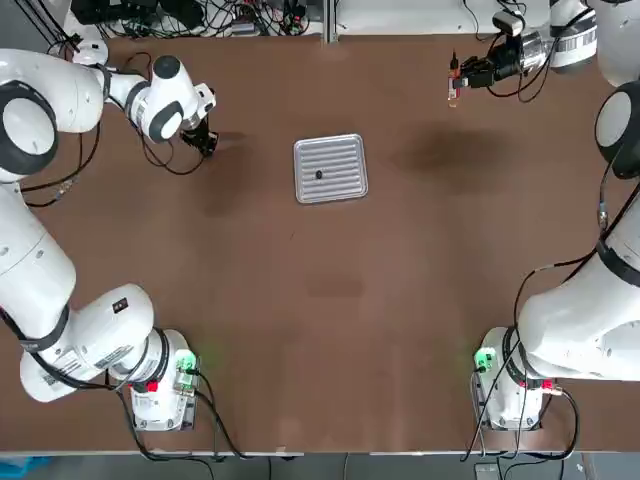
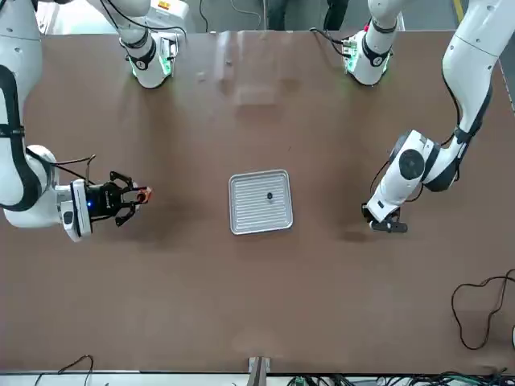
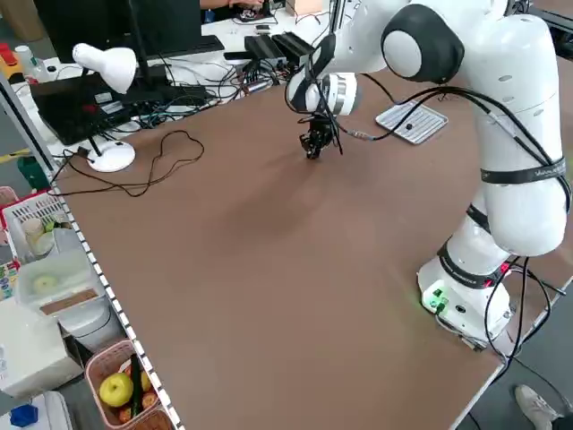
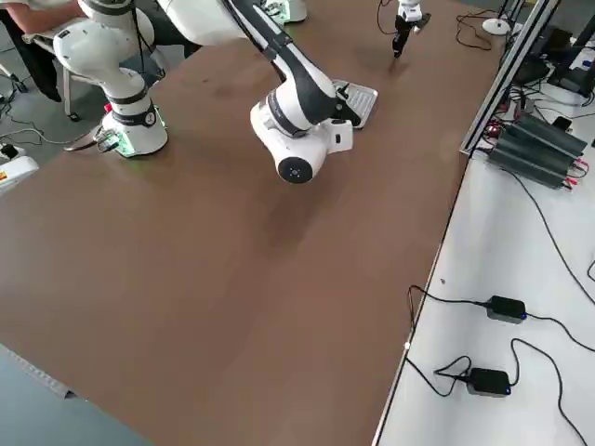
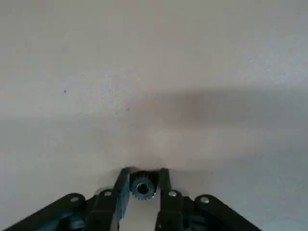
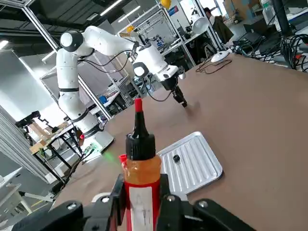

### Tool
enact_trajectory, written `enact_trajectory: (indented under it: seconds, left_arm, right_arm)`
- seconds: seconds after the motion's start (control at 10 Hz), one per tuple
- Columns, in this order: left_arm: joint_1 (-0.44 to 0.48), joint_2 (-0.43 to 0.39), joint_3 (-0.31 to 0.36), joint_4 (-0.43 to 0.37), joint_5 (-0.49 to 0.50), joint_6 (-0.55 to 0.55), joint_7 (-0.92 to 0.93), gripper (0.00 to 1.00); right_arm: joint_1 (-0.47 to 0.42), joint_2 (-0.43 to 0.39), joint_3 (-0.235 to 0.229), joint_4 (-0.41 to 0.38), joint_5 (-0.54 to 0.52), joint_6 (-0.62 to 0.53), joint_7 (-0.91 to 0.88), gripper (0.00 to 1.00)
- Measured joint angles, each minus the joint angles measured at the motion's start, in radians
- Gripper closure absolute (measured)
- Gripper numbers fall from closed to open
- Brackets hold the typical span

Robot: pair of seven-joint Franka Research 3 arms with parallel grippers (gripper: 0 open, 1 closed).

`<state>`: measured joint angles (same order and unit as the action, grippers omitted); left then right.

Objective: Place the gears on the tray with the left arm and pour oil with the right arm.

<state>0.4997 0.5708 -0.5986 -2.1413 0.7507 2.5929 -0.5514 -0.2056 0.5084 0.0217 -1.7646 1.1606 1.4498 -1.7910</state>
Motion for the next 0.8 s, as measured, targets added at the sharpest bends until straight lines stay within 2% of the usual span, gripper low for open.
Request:
enact_trajectory:
  seconds: [0.4, 0.8]
  left_arm:
    - [0.002, -0.001, -0.020, 0.019, 0.000, 0.005, -0.020, 0.72]
    - [-0.002, -0.005, -0.166, 0.080, -0.001, -0.113, -0.161, 0.75]
  right_arm:
    - [0.000, 0.000, 0.000, 0.000, 0.001, -0.001, 0.000, 0.70]
    - [0.000, -0.001, 0.000, 0.000, 0.021, -0.001, 0.054, 0.70]
